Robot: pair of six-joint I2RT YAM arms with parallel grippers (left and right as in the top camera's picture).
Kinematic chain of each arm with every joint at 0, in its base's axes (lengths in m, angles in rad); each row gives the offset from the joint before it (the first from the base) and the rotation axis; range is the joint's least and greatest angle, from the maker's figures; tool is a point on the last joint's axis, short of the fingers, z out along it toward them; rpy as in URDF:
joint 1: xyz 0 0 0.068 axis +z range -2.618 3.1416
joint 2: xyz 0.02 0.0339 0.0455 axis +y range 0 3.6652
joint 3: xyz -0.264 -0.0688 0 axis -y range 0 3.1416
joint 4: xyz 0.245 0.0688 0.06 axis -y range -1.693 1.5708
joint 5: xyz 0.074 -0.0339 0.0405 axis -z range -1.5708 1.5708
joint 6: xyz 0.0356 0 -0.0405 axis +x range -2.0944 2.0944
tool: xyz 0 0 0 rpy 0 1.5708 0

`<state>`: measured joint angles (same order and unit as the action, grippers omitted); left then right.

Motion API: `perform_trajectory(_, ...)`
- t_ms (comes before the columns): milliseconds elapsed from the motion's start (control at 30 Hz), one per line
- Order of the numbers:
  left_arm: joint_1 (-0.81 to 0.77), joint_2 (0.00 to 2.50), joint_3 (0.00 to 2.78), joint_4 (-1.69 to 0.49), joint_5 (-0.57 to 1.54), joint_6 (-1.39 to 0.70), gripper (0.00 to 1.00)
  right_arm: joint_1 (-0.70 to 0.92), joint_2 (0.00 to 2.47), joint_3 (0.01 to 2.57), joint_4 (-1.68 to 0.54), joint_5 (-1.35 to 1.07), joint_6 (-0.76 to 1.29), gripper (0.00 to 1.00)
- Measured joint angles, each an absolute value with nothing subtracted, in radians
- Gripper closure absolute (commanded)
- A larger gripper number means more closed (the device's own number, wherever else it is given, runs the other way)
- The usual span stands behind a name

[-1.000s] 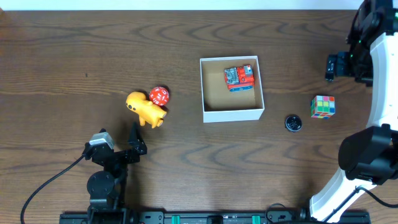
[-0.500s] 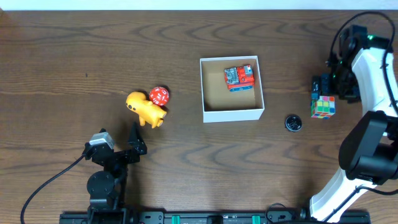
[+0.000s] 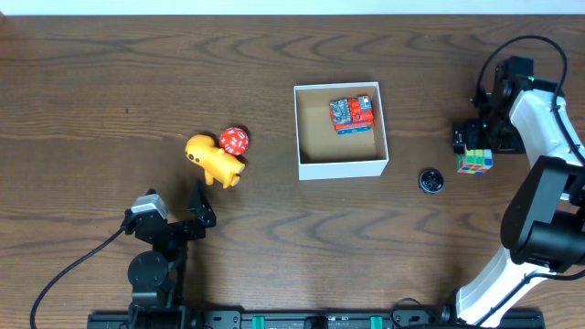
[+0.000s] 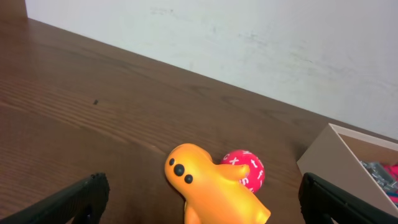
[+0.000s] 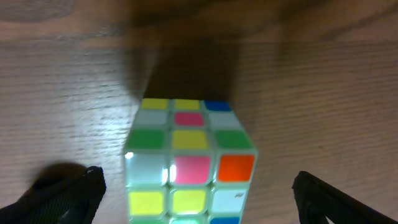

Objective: Pack container
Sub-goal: 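Lower the right gripper and grasp the Rubik's cube, lift it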

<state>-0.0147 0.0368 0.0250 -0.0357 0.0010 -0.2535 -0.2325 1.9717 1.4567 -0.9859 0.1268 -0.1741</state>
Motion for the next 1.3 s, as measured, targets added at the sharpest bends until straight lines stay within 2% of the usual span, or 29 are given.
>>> perform_trajectory(100, -0.015, 0.037, 0.025, -0.036, 0.001, -0.253, 0.02, -0.247, 1.972, 1.435, -0.955, 0.120, -0.178, 0.02)
perform_trajectory(167, -0.015, 0.037, 0.025, -0.036, 0.001, -0.253, 0.02, -0.255, 1.972, 1.421, -0.937, 0.102, -0.182, 0.06)
perform_trajectory(233, -0.015, 0.037, 0.025, -0.036, 0.001, -0.253, 0.02, -0.260, 1.972, 1.411, -0.924, 0.076, -0.189, 0.14)
perform_trajectory(400, -0.015, 0.037, 0.025, -0.036, 0.001, -0.253, 0.02, -0.260, 1.972, 1.409, -0.918, 0.025, -0.185, 0.20)
perform_trajectory(600, -0.015, 0.037, 0.025, -0.036, 0.001, -0.253, 0.02, -0.260, 1.972, 1.409, -0.924, 0.005, -0.156, 0.16)
perform_trajectory(1000, -0.015, 0.037, 0.025, -0.036, 0.001, -0.253, 0.02, -0.261, 1.972, 1.350, -0.873, -0.005, -0.108, 0.21)
perform_trajectory(1200, -0.015, 0.037, 0.025, -0.036, 0.001, -0.253, 0.02, -0.261, 1.972, 1.344, -0.867, -0.005, -0.096, 0.31)
perform_trajectory(1300, -0.015, 0.037, 0.025, -0.036, 0.001, -0.253, 0.02, -0.261, 1.972, 1.344, -0.868, -0.005, -0.095, 0.46)
